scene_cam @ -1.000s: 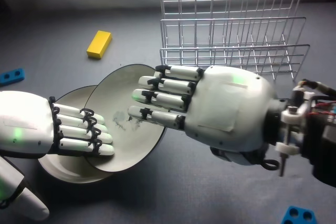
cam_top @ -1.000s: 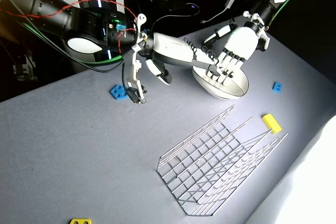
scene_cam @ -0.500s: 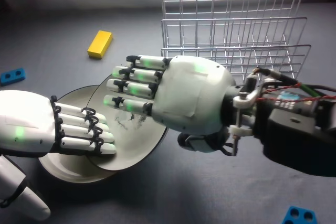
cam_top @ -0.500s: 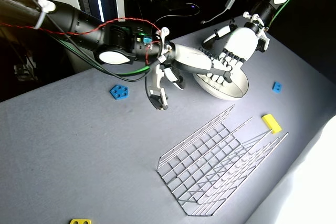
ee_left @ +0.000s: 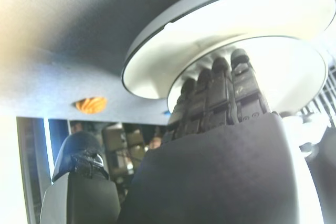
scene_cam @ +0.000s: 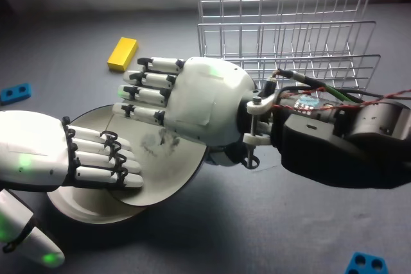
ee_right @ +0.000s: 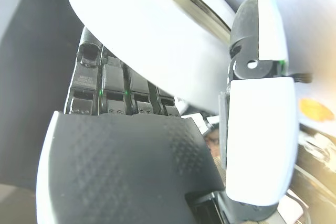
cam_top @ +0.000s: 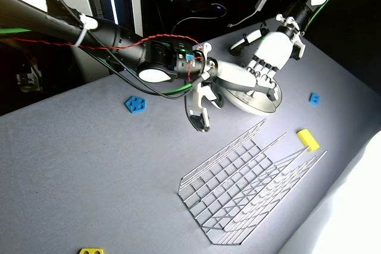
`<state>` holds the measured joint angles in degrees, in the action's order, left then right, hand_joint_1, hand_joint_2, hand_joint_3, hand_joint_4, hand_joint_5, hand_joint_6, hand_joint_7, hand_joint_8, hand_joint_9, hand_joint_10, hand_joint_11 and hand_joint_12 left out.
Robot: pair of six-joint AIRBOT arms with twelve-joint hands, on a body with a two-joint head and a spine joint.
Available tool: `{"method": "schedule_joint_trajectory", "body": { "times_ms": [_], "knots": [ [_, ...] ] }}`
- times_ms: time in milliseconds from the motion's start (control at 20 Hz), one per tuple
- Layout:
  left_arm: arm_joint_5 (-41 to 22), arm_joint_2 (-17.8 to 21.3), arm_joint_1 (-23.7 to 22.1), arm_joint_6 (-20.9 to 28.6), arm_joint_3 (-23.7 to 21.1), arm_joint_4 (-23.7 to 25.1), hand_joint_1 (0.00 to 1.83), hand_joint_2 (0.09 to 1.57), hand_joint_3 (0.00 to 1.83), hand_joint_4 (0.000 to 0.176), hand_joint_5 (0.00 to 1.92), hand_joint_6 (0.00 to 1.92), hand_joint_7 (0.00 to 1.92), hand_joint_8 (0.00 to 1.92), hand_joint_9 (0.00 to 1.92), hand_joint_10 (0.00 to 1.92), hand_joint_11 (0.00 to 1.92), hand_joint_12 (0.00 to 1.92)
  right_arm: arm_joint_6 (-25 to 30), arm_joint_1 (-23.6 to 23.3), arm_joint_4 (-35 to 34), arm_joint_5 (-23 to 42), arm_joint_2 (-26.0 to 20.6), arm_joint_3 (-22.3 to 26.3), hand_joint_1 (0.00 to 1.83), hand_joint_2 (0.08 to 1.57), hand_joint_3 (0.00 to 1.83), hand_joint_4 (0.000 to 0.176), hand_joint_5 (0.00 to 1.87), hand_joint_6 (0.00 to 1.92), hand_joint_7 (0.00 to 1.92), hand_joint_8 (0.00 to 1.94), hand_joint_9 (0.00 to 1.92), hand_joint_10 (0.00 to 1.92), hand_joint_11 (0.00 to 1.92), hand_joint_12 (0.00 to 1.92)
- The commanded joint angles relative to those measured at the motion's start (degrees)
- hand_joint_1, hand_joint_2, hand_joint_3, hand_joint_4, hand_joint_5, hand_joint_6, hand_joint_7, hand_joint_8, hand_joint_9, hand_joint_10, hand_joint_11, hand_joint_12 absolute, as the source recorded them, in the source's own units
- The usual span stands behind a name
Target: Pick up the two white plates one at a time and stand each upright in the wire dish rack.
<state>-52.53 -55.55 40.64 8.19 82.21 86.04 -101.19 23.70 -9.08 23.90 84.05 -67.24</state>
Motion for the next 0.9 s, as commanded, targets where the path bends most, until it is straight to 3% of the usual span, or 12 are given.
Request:
{"method": "schedule_joint_trajectory", "body": {
  "times_ms": [0,200,250,300,350,400,450,500,550,600,650,850],
  "knots": [
    [-0.82,-1.17,0.34,0.07,-0.08,0.47,0.0,1.04,0.0,0.0,0.0,0.0,0.0,0.0,0.0,0.0,0.0,0.0,0.17,-0.93,0.98,6.67,0.36,0.06,1.01,0.98,0.0,0.0,0.1,0.01,0.07,0.01,0.05,0.01,0.0,0.51],
    [-0.83,-1.2,0.42,0.11,0.12,0.36,0.0,1.04,0.0,0.0,0.0,0.0,0.0,0.0,0.0,0.0,0.0,0.0,-0.06,-1.18,1.0,6.65,0.67,0.02,1.05,1.0,0.0,0.0,0.1,0.01,0.08,0.0,0.06,0.01,0.0,0.56],
    [-0.83,-1.16,0.5,0.11,0.14,0.24,0.0,1.04,0.0,0.0,0.0,0.0,0.0,0.0,0.0,0.0,0.0,0.0,-0.19,-1.12,1.0,6.6,0.64,0.03,1.08,1.04,0.01,0.0,0.21,0.02,0.18,0.01,0.16,0.03,0.0,0.79],
    [-0.83,-1.13,0.55,0.11,0.15,0.16,0.0,1.04,0.0,0.0,0.0,0.0,0.0,0.0,0.0,0.0,0.0,0.0,-0.33,-1.11,1.0,6.58,0.59,0.05,1.08,1.04,0.01,0.0,0.21,0.02,0.18,0.01,0.16,0.03,0.0,0.79],
    [-0.83,-1.11,0.66,0.12,0.25,0.02,0.0,1.04,0.0,0.0,0.0,0.0,0.0,0.0,0.0,0.0,0.0,0.0,-0.64,-1.12,1.0,6.58,0.44,0.05,1.16,1.01,0.0,0.0,0.38,0.04,0.37,0.03,0.33,0.06,0.0,1.07],
    [-0.83,-1.11,0.71,0.12,0.35,-0.07,0.0,1.04,0.0,0.0,0.0,0.0,0.0,0.0,0.0,0.0,0.0,0.0,-0.73,-1.12,1.0,6.58,0.21,0.05,1.3,1.03,0.0,0.0,0.73,0.06,0.78,0.04,0.75,0.12,0.32,1.25],
    [-0.83,-1.11,0.72,0.12,0.42,-0.08,0.0,1.04,0.0,0.0,0.0,0.0,0.0,0.0,0.0,0.0,0.0,0.0,-0.79,-1.12,1.0,6.41,0.0,0.11,1.3,1.03,0.0,0.0,0.73,0.06,0.78,0.04,0.75,0.12,0.32,1.25],
    [-0.83,-1.11,0.72,0.12,0.45,-0.08,0.0,1.04,0.0,0.0,0.0,0.0,0.0,0.0,0.0,0.0,0.0,0.0,-0.97,-1.12,1.0,6.2,-0.22,0.2,1.35,1.12,0.0,0.0,0.8,0.98,0.95,0.72,0.85,1.0,0.53,1.22],
    [-0.84,-1.09,0.72,0.12,0.47,-0.1,0.0,1.03,0.0,0.0,0.0,0.0,0.0,0.0,0.0,0.0,0.0,0.0,-1.32,-1.11,1.0,6.15,-0.48,0.37,1.36,1.14,0.0,0.0,0.83,1.17,0.94,0.92,0.85,1.2,0.63,1.18],
    [-0.88,-1.09,0.72,0.12,0.47,-0.1,0.0,1.04,0.0,0.0,0.0,0.0,0.0,0.0,0.0,0.0,0.0,0.0,-1.5,-1.13,1.0,6.15,-0.69,0.54,1.47,1.09,0.0,0.0,0.95,0.98,1.03,0.79,0.96,0.97,0.8,1.41],
    [-0.9,-1.09,0.72,0.15,0.48,-0.1,0.0,1.04,0.0,0.0,0.0,0.0,0.0,0.0,0.0,0.0,0.0,0.0,-1.56,-1.2,1.0,6.15,-0.91,0.75,1.49,1.07,0.0,0.0,1.01,0.89,1.07,0.74,0.98,0.92,0.88,1.42],
    [-1.09,-0.88,0.66,0.69,0.39,-0.33,0.0,1.03,0.0,0.0,0.0,0.0,0.0,0.0,0.0,0.0,0.0,0.0,-1.61,-2.11,2.33,6.14,-1.57,2.01,1.5,1.07,0.0,0.0,0.95,0.93,1.05,0.8,1.02,0.87,0.9,1.42]
  ]
}}
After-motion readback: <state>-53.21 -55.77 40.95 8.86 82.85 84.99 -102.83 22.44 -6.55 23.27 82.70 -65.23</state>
